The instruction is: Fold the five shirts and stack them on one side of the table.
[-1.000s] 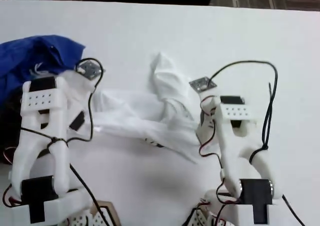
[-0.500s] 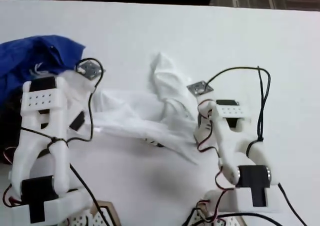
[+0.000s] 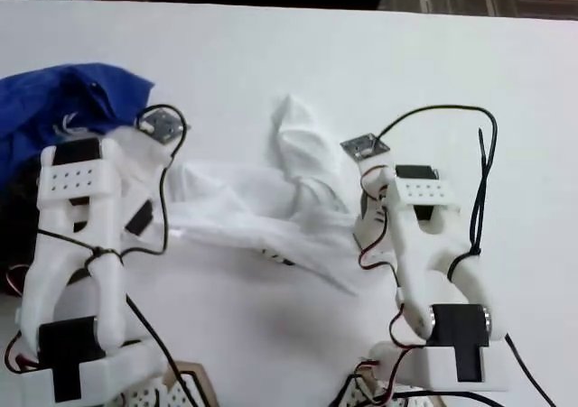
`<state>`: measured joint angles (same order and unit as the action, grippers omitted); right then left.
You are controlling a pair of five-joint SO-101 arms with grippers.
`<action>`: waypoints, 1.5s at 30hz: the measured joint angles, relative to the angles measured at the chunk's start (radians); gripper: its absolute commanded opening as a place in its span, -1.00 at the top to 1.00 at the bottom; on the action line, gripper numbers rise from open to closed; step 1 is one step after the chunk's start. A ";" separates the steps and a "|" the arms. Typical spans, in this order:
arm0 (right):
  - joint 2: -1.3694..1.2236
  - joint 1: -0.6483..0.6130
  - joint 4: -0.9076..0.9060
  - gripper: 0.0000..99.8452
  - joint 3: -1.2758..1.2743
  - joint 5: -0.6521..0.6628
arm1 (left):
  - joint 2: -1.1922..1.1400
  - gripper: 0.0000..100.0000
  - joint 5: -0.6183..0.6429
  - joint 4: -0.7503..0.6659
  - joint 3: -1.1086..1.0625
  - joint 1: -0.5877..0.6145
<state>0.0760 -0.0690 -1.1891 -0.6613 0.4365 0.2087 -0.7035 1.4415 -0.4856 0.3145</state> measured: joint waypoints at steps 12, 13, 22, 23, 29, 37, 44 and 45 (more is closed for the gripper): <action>0.000 0.000 -0.069 0.38 0.137 -0.012 | 0.000 0.95 0.000 -0.012 0.000 0.000; 0.000 0.000 -0.069 0.38 0.137 -0.021 | 0.000 0.95 0.000 -0.012 0.000 0.000; -0.107 0.000 -0.014 0.38 0.135 -0.040 | 0.000 0.95 0.000 -0.012 0.000 0.000; -0.133 0.000 -0.011 0.38 0.135 -0.040 | 0.000 0.95 0.000 -0.012 0.000 0.000; -0.238 -0.002 -0.003 0.42 0.141 -0.040 | 0.000 0.95 0.000 -0.034 0.000 0.000; -0.256 0.012 0.051 0.94 0.155 -0.043 | 0.000 0.95 0.000 -0.034 0.000 -0.002; -0.249 0.055 -0.015 0.96 0.219 -0.041 | 0.000 0.95 0.000 -0.034 0.000 -0.002; -0.229 0.066 -0.038 0.96 0.235 -0.040 | 0.000 0.95 0.000 -0.034 0.000 -0.002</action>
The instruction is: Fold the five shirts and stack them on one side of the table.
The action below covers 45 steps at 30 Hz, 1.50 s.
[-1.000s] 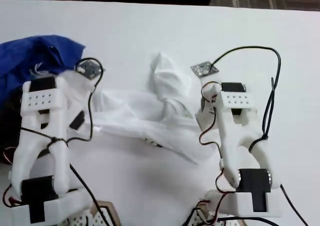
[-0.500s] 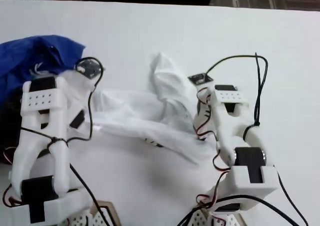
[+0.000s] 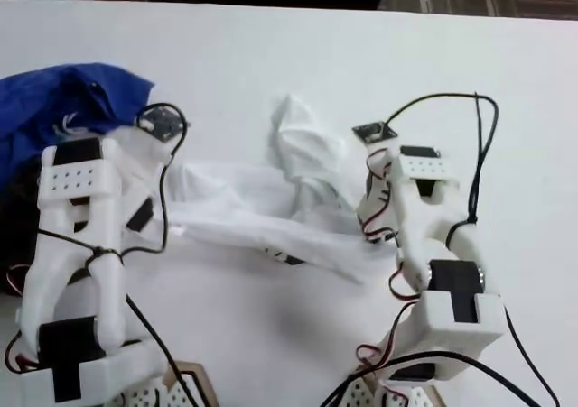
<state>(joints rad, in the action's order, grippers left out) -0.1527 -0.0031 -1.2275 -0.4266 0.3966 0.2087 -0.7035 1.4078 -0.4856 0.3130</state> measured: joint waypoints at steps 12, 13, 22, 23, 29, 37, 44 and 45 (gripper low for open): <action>0.552 0.017 -0.087 0.96 0.157 0.000 | 0.000 0.95 0.075 0.170 0.255 -0.181; 0.589 0.017 -0.075 0.96 0.169 0.000 | 0.000 0.95 0.087 0.206 0.322 -0.190; 0.827 0.023 -0.041 0.96 0.361 0.098 | 0.034 0.95 0.104 0.354 0.778 -0.149; 0.850 0.025 -0.041 0.96 0.388 0.117 | 0.051 0.95 0.104 0.354 0.804 -0.143; 0.964 0.025 -0.041 0.96 0.546 0.163 | 0.209 0.95 0.104 0.361 0.931 -0.141; 1.089 0.025 -0.041 0.96 0.715 0.163 | 0.411 0.95 0.104 0.361 1.028 -0.141; 1.177 0.028 -0.041 0.96 0.905 0.247 | 0.578 0.95 0.104 0.345 1.045 -0.140; 1.183 0.028 -0.041 0.96 0.930 0.259 | 0.595 0.95 0.104 0.345 1.036 -0.140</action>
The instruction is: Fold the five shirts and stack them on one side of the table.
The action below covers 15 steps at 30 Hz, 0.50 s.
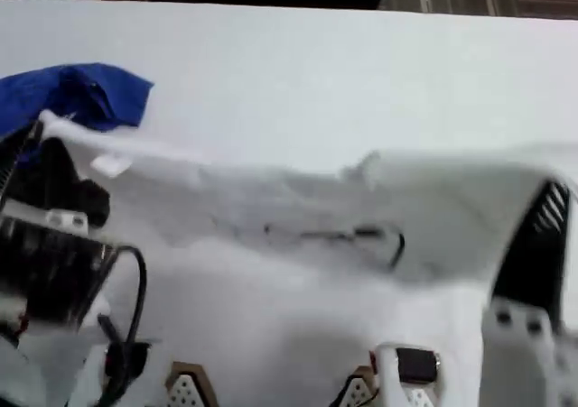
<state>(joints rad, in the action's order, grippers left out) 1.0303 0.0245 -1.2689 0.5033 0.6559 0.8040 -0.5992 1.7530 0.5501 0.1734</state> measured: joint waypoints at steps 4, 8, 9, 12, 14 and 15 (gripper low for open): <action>0.011 0.000 0.000 0.96 0.081 0.046 | 0.054 0.95 0.000 0.000 -0.064 0.000; 0.011 0.000 0.000 0.96 0.135 0.052 | 0.118 0.95 0.000 0.000 -0.115 0.000; 0.011 0.000 0.000 0.96 0.147 0.052 | 0.137 0.95 0.000 0.000 -0.124 0.000; 0.011 0.000 -0.006 0.96 0.193 0.052 | 0.204 0.95 0.000 0.000 -0.150 0.000; 0.011 0.000 -0.023 0.96 0.222 0.052 | 0.245 0.95 0.000 0.000 -0.175 0.000; 0.012 0.000 -0.031 0.96 0.222 0.052 | 0.259 0.95 0.000 -0.003 -0.193 0.000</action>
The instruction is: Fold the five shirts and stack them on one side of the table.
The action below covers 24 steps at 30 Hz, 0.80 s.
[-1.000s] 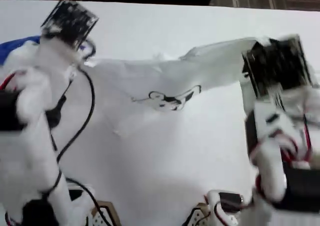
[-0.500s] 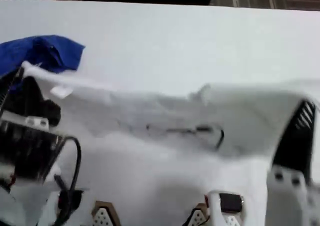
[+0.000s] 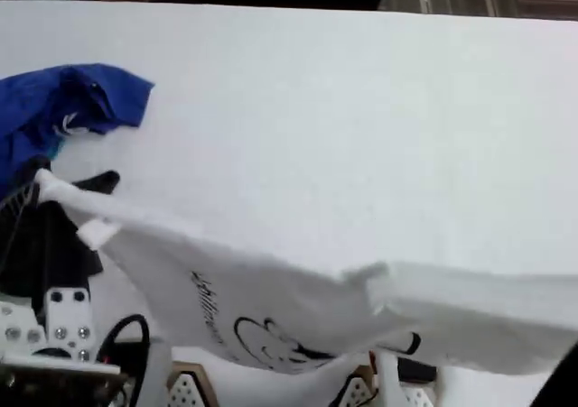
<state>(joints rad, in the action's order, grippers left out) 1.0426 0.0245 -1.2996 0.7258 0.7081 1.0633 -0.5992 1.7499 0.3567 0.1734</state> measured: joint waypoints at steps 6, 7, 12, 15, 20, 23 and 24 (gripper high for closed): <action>0.000 -0.002 -0.011 0.96 -0.114 0.000 | 0.011 0.95 -0.003 -0.114 -0.189 0.000; -0.002 -0.002 -0.011 0.96 -0.137 0.000 | 0.011 0.95 -0.003 -0.149 -0.227 0.000; -0.002 -0.003 0.011 0.96 -0.284 0.000 | -0.021 0.95 -0.003 -0.298 -0.388 0.000; -0.003 -0.003 0.048 0.96 -0.397 0.000 | -0.086 0.95 -0.005 -0.371 -0.450 0.000; -0.005 -0.003 0.150 0.96 -0.637 0.000 | -0.233 0.95 -0.005 -0.494 -0.516 0.000; -0.006 -0.003 0.249 0.96 -0.810 0.000 | -0.339 0.95 -0.005 -0.549 -0.532 -0.002; -0.008 -0.003 0.287 0.96 -0.872 0.000 | -0.379 0.95 -0.005 -0.565 -0.532 -0.002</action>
<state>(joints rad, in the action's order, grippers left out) 1.0349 0.0215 -1.0127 -0.1458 0.7081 0.6843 -0.6038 1.1853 -0.1757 0.1718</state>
